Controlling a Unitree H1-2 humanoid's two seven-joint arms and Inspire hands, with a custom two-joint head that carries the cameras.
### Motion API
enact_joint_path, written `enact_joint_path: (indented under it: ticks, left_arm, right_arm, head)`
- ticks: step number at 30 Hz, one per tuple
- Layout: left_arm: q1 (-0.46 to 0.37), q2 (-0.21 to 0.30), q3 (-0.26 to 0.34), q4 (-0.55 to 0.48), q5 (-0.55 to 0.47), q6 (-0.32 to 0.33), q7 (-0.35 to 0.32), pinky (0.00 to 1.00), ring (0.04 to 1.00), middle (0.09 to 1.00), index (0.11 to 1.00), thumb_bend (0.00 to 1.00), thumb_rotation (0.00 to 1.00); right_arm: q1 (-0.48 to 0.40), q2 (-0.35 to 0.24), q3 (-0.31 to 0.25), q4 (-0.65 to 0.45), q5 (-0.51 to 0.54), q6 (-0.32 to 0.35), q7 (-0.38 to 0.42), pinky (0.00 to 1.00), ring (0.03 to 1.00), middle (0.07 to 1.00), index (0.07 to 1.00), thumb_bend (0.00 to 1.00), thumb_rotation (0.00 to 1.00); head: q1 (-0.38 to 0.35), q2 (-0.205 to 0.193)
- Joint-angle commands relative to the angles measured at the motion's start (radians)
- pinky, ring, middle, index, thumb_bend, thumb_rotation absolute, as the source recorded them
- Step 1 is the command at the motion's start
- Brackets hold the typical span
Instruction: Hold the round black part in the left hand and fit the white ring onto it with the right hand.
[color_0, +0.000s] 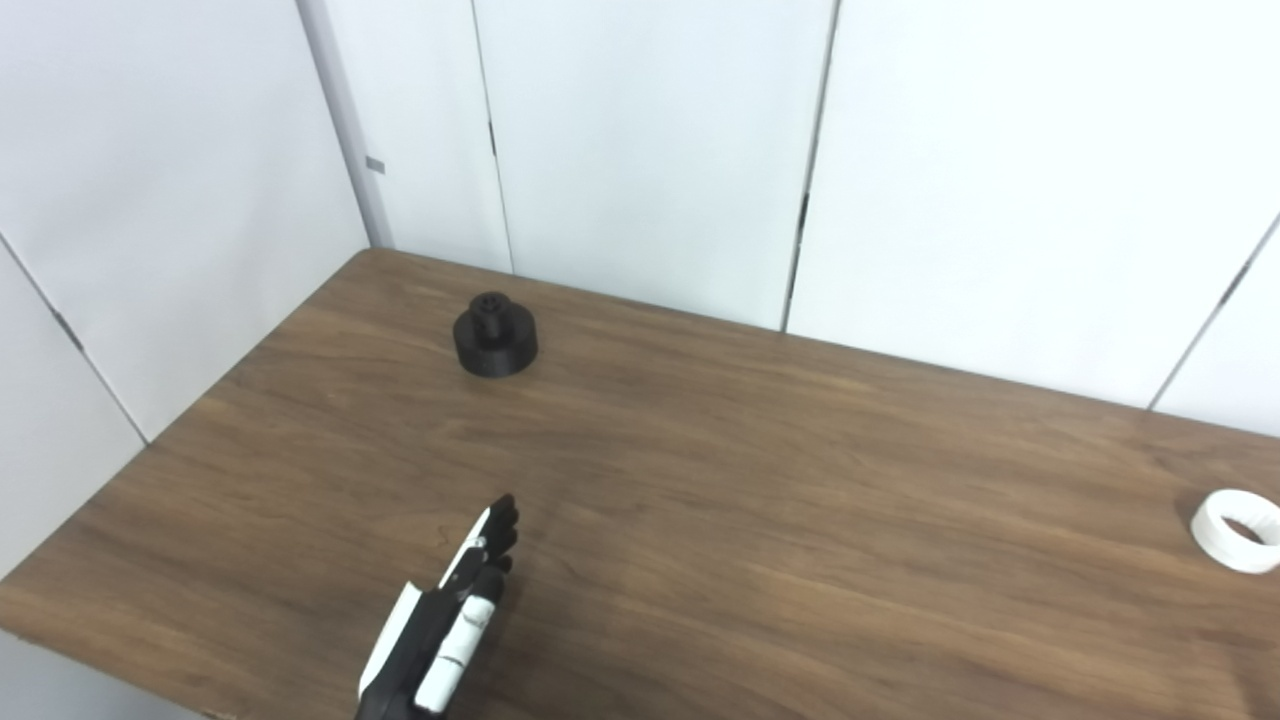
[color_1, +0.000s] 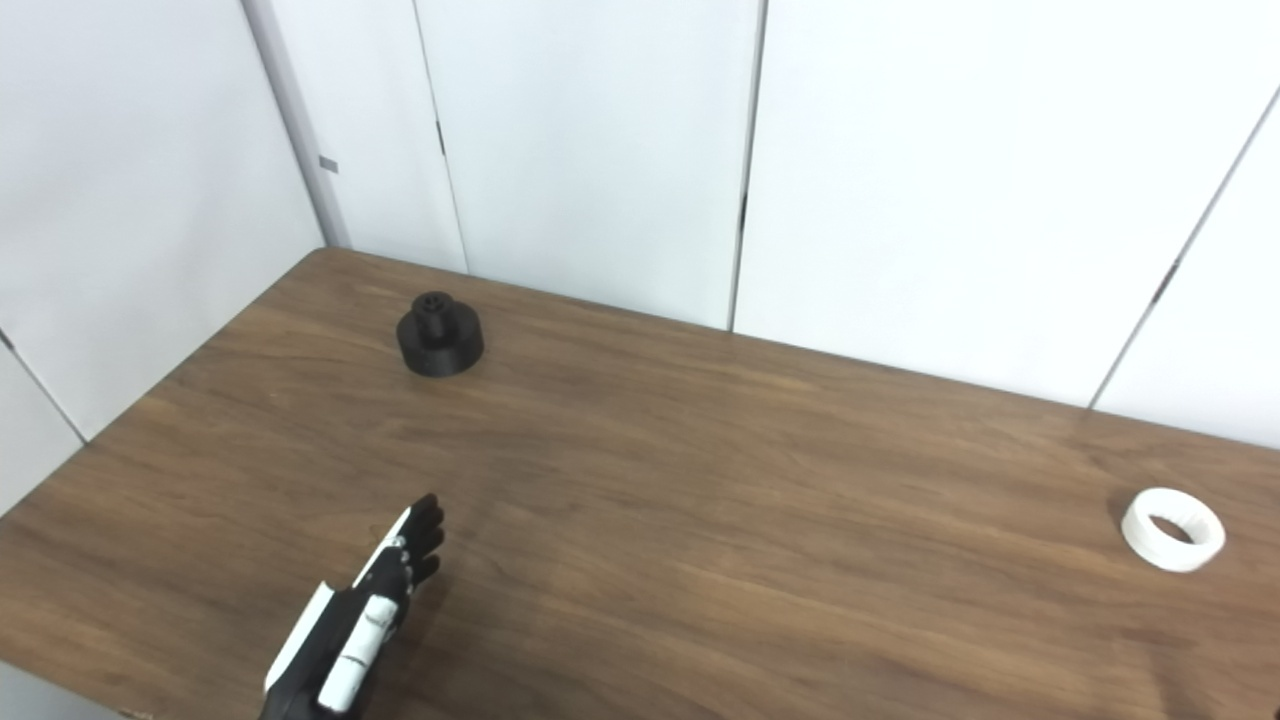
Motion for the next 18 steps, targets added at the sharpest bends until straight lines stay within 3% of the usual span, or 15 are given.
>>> enact_joint_path:
  ticks: [1, 7, 18]
  left_arm:
    - [-0.008, -0.02, -0.007, -0.006, 0.016, -0.039, 0.018, 0.97, 0.987, 0.997, 1.0, 0.65, 0.92]
    - [-0.007, -0.015, -0.016, 0.01, 0.006, -0.053, 0.023, 0.99, 1.0, 1.0, 1.0, 0.61, 0.94]
    - [-0.017, -0.009, -0.015, 0.034, 0.052, -0.074, 0.043, 0.99, 0.994, 0.995, 1.0, 0.67, 0.89]
  right_arm:
    - [-0.018, -0.012, -0.012, 0.002, 0.011, -0.056, 0.008, 1.0, 1.0, 0.974, 0.945, 0.59, 0.99]
    - [-0.024, -0.014, -0.008, 0.016, 0.008, -0.071, 0.015, 1.0, 1.0, 0.981, 0.948, 0.59, 1.0]
    - [-0.032, -0.008, -0.002, 0.047, 0.0, -0.093, 0.017, 1.0, 1.0, 0.984, 0.951, 0.57, 1.0]
  head:
    - [-0.001, -0.006]
    - [-0.012, -0.01]
    - [-0.016, -0.014]
